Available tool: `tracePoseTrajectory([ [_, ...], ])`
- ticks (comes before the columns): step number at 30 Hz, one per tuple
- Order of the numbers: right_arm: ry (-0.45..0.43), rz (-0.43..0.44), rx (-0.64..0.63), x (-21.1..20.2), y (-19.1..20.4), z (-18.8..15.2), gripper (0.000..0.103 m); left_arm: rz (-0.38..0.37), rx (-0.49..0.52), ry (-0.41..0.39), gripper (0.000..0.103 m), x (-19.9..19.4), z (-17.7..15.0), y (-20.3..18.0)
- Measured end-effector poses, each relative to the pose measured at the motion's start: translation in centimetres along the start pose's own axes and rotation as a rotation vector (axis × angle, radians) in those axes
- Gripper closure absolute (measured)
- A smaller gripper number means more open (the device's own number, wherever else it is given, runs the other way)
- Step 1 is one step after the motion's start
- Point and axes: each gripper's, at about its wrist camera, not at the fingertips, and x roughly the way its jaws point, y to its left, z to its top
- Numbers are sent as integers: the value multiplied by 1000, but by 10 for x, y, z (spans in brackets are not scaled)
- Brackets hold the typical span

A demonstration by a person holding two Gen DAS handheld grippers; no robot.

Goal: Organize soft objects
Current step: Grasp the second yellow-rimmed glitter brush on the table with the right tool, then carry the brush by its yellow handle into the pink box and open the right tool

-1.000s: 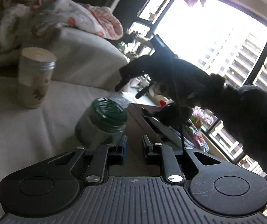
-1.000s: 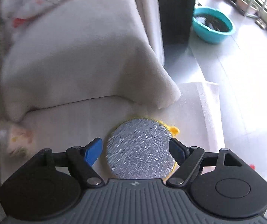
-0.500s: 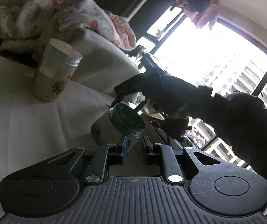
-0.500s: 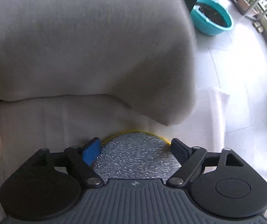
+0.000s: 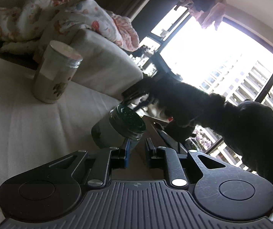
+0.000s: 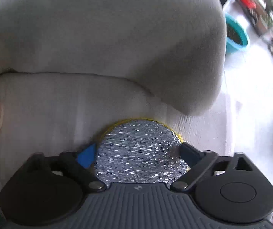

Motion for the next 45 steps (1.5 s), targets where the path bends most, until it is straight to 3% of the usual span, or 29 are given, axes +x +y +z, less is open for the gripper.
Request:
tracePoseTrajectory([
  [1,-29,19,-3,-10,3,-2,57,3,-1,2,85,-1,0,-2],
  [2,-47,47,10,-20,4,-2,67,5,-2,5,85,-1,-1,-4],
  [4,-94,80,31,-43,5,-3,78,6,-5,8,85,-3,-2,-9],
  [5,-108,80,22,-52,6,-5,79,4,-5,9,85,-5,-3,-13],
  [9,-153,27,-3,-80,18,-18,93,3,14,3,85,-14,-4,-25],
  [12,-135,73,-1,-81,2,-23,91,-6,6,3,85,-15,-6,-27],
  [13,-109,89,3,-71,-3,-24,79,-10,0,4,85,-14,-7,-26],
  [14,-68,90,21,-67,-6,-24,50,-14,-4,7,85,-10,-9,-25],
  [16,-15,65,42,-59,-11,-16,25,-22,-6,16,85,-4,-12,-22],
  [19,27,-11,-17,-47,-15,-5,25,-39,-18,33,85,3,-15,-12],
  [23,108,-1,-128,-32,-18,16,25,-44,-50,45,85,9,-18,4],
  [27,130,3,-253,-16,-5,26,25,-63,-46,33,85,6,-18,8],
  [32,105,-3,-368,-5,3,35,0,-92,-57,32,85,8,-19,11],
  [40,177,196,-126,7,-26,43,0,-56,-94,62,85,15,-22,22],
  [42,140,202,-128,1,-21,40,8,-45,-93,63,85,16,-22,21],
  [43,114,195,-153,-5,-14,37,19,-38,-92,61,85,15,-22,21],
  [45,38,167,-213,-27,4,28,54,-26,-92,52,85,13,-22,20],
])
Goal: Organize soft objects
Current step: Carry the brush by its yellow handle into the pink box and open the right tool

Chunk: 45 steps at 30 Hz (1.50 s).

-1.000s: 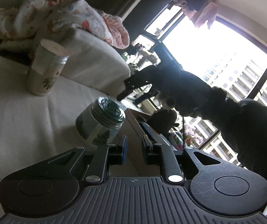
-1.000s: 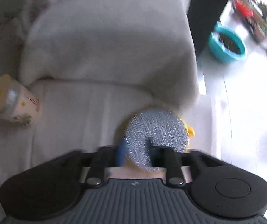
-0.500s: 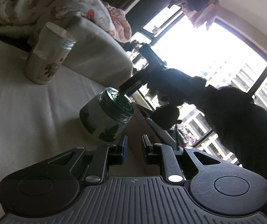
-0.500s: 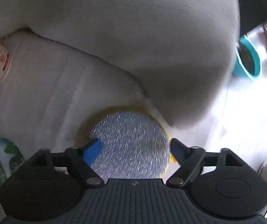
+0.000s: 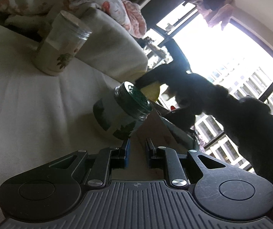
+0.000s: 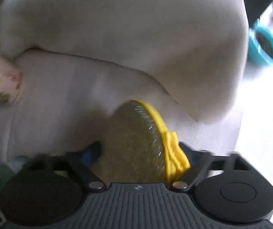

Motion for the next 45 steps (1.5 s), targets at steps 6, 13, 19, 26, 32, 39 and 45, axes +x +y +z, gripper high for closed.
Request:
tracePoseTrajectory([
  [6,-112,-63,7,-47,34,-14,88,45,27,-14,85,-6,-1,-18],
  [13,-376,-36,-40,-172,70,-64,88,58,74,13,85,-6,-15,-64],
  [19,-505,32,-98,-235,81,-153,88,70,131,51,85,3,-27,-115],
  [26,-551,16,-97,-232,69,-264,88,69,186,65,85,-3,-48,-171],
  [32,-576,-109,-63,-200,55,-322,88,97,220,82,85,-2,-55,-199],
  [39,-671,-310,-122,-155,59,-314,88,112,200,126,85,27,-61,-195],
  [45,-639,-498,-202,-87,70,-267,52,156,163,135,85,40,-60,-175],
])
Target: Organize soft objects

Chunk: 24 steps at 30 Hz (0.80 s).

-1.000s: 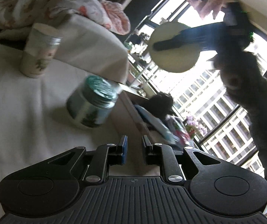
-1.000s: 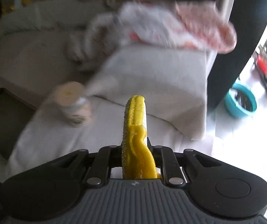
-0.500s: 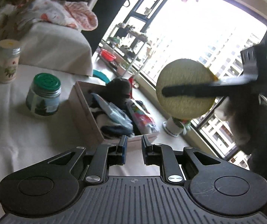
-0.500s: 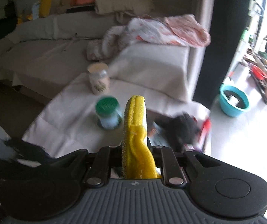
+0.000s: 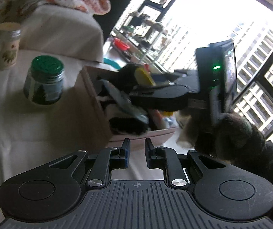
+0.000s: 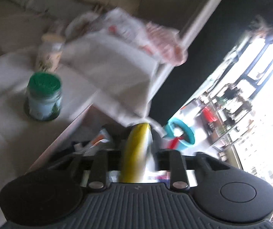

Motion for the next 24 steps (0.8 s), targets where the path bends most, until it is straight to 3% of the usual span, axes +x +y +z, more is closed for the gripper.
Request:
tracePoseTrajectory([
  [2,37,144,91,10,-4,-1,44,13,-14,-3,85,2,0,8],
  [7,0,462,358,-2,-44,-6,32,33,-58,-7,85,5,-3,25],
  [9,-35,516,438,-11,-61,-9,29,28,-72,-11,85,6,-6,29],
  [11,-80,485,465,-23,-70,-13,29,19,-81,-12,85,4,-9,30],
  [14,-143,372,449,-44,-69,-32,29,9,-77,-13,85,1,-12,30],
  [18,-170,363,413,-66,-53,-70,32,6,-61,-21,85,-4,-13,24],
  [21,-146,322,353,-65,-33,-88,54,-1,-67,-28,85,-4,-14,23],
  [24,-79,327,350,-48,-20,-91,57,16,-70,-22,85,0,-16,24],
])
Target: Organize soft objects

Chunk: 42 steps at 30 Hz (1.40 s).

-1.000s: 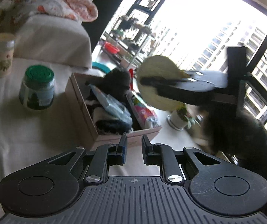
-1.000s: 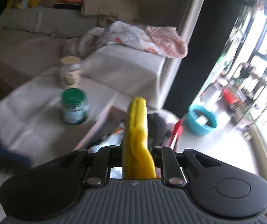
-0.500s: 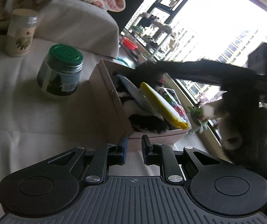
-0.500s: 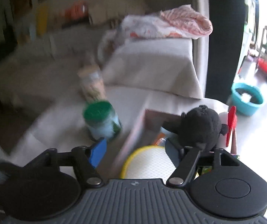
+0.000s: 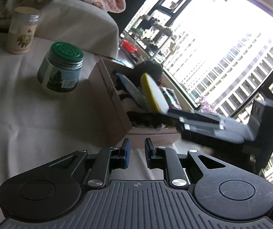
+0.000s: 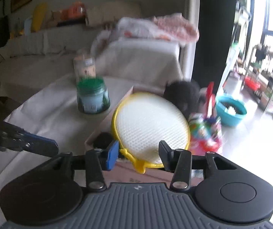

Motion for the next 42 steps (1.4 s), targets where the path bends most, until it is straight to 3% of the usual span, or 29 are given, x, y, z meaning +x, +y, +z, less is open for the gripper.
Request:
tracePoseTrajectory([
  [11,-34,3,45,43,1,28,55,193,121,-22,85,-4,-3,3],
  [12,-42,-12,37,41,3,26,52,204,125,-20,85,-6,-4,6],
  [14,-62,-50,20,33,11,22,32,231,137,-18,85,-8,-6,9],
  [18,-150,-149,-1,6,30,13,22,344,198,1,85,-10,-16,17],
  [21,-210,-244,-15,-15,50,-2,6,429,192,33,85,-7,-27,27],
  [23,-176,-259,19,-17,58,-13,3,425,184,12,83,-8,-35,31],
  [27,-14,-199,95,8,63,-36,3,449,190,-7,76,-6,-41,25],
  [31,118,-240,131,42,62,-54,2,431,195,-20,47,-1,-45,18],
  [34,125,-239,167,45,55,-57,2,440,220,-36,31,8,-51,8],
  [42,134,-226,233,48,41,-61,0,560,239,-95,34,18,-63,-7],
])
